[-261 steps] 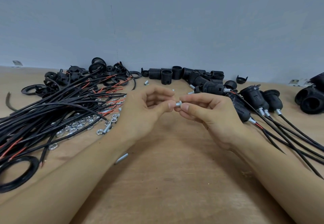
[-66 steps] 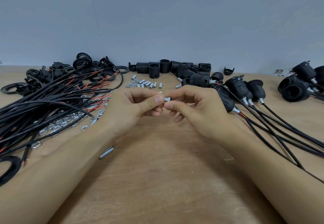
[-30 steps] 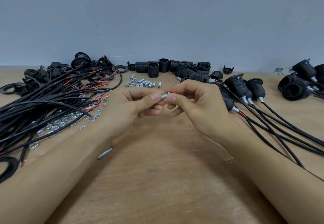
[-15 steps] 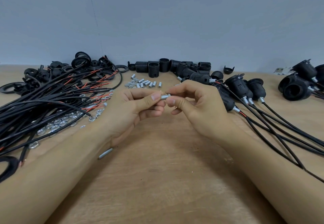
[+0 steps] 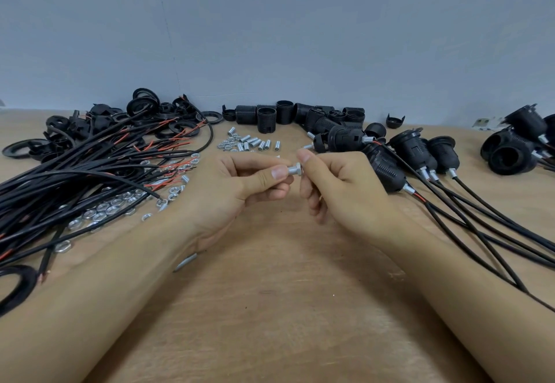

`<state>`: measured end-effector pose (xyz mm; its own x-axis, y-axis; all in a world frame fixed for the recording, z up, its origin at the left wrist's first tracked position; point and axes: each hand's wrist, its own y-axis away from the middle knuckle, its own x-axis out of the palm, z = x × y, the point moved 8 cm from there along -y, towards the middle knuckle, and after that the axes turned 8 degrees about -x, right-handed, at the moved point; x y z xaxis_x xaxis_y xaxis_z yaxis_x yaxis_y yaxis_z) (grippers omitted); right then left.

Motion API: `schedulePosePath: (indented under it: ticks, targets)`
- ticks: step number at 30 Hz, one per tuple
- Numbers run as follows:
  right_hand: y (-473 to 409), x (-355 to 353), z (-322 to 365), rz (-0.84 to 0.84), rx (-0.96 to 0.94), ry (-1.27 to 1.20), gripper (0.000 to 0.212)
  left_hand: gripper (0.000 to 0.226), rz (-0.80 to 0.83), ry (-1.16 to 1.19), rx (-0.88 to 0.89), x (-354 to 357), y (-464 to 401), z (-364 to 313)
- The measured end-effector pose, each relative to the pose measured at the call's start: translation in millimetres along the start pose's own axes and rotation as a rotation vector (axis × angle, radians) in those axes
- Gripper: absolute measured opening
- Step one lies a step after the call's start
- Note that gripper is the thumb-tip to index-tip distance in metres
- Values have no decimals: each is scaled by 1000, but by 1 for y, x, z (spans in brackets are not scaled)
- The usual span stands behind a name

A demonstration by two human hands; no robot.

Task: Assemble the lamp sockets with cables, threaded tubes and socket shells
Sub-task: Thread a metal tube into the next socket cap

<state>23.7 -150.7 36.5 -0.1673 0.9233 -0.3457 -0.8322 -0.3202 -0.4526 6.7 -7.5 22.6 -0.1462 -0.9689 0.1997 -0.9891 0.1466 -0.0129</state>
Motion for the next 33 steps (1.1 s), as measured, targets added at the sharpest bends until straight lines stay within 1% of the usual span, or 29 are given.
schedulePosePath:
  ticks: [2,4,6,7,10,12,14,15,16,18,19,20,22,23,25,27,28,29,31,33]
  targets:
    - [-1,-7,-2,-53,20,0,56,15,-27,0,4,-2,-1,-1]
    - [-3,-16,6,-119,-64,-42,56,14,-51,-5,0,-4,-2,-1]
    - [-2,-13,15,-58,-140,-96,50,15,-59,-18,0,-5,-2,-1]
    - [-1,-9,15,-8,-141,-87,52,16,-64,-30,7,-6,-2,-2]
    - [1,-7,2,57,-7,98,83,17,-89,-40,24,-8,0,-3]
    - [-1,-13,-2,6,25,90,88,17,-96,-37,29,-9,-1,-4]
    - [-2,-17,3,-43,-33,-44,82,16,-97,-47,30,-9,-1,-4]
    - [-2,-14,6,-24,-60,-94,80,16,-97,-50,32,-9,-1,-3]
    - [-1,-8,7,27,-63,-100,85,15,-97,-50,38,-9,-1,-4]
    - [2,2,-1,126,9,13,100,16,-97,-42,49,-9,0,-4]
    - [3,3,-3,137,37,64,101,16,-98,-41,52,-9,0,-5]
    - [2,2,-2,113,36,75,98,16,-99,-45,52,-9,-1,-5]
    - [0,-5,4,21,-36,-14,88,16,-104,-55,49,-10,-2,-4]
    - [-1,-6,8,3,-73,-64,81,16,-106,-59,48,-11,-2,-4]
    - [1,-3,11,50,-81,-80,74,15,-108,-77,51,-10,-2,-2]
    - [3,-2,6,87,-5,65,85,14,-107,-105,50,-9,-2,-1]
    - [3,-5,4,73,21,120,91,13,-108,-116,51,-8,-1,-1]
    - [2,-9,3,38,23,130,94,12,-108,-129,57,-8,-1,-1]
    - [-1,-14,5,-4,-24,71,97,11,-106,-149,77,-8,-2,-2]
    - [0,-7,5,64,-32,11,98,10,-105,-171,100,-8,-1,-4]
